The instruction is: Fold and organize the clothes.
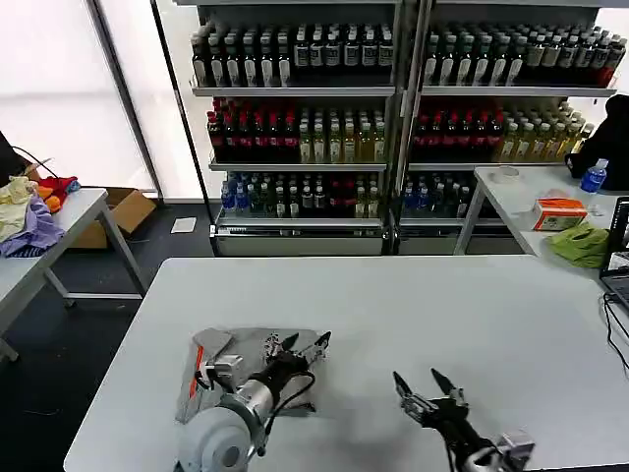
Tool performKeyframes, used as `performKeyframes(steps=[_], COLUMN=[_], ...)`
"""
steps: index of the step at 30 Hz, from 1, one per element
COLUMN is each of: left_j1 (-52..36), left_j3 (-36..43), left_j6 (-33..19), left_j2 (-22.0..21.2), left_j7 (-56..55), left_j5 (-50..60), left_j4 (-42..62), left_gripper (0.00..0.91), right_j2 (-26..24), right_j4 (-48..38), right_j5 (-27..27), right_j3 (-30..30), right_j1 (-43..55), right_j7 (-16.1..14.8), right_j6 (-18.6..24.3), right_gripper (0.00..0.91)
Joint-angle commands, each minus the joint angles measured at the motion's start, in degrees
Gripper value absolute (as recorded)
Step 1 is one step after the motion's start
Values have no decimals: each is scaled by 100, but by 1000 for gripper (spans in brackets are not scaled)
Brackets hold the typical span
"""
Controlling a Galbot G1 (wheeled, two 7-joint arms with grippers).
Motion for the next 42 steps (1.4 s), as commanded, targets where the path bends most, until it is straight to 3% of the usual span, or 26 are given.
performKeyframes(steps=[1, 8, 11, 12, 19, 28, 34, 36, 42], left_j1=[83, 334, 387, 389, 383, 556, 625, 687, 863], left_j3=[-1803, -2412, -2405, -2396, -2388, -2391, -2519, -2590, -2708], left_j6=[-333, -381, -381, -380, -372, -396, -442, -465, -486], left_j2=[489, 386, 325, 311, 230, 190, 191, 190, 190], left_j7=[1011, 1009, 956, 954, 884, 855, 862, 873, 893], left_j5=[1457, 1454, 1455, 1448, 1270, 1275, 1247, 1224, 1102], left_j4=[-202, -294, -308, -305, -255, -235, -93, -40, -84], left_gripper=[907, 907, 907, 907, 907, 907, 907, 907, 907], right_j2=[220, 726, 848, 873, 868, 624, 260, 50, -587], right_j4=[-984, -1652, -1775, -1797, -1768, -1506, -1239, -1195, -902], right_j5=[445, 634, 628, 628, 647, 432, 750, 1108, 1150], right_j3=[-2275, -2853, -2971, -2997, -2819, -2287, -1653, -1436, -918], right_j1=[1997, 2429, 2481, 2488, 2466, 2423, 2421, 2391, 1883], right_j7=[576, 1091, 1235, 1294, 1343, 1136, 1175, 1201, 1092], right_j6=[-873, -916, -935, -918, -722, -575, -1237, -1274, -1275], right_gripper=[907, 907, 101, 0, 0, 0, 0, 0, 0])
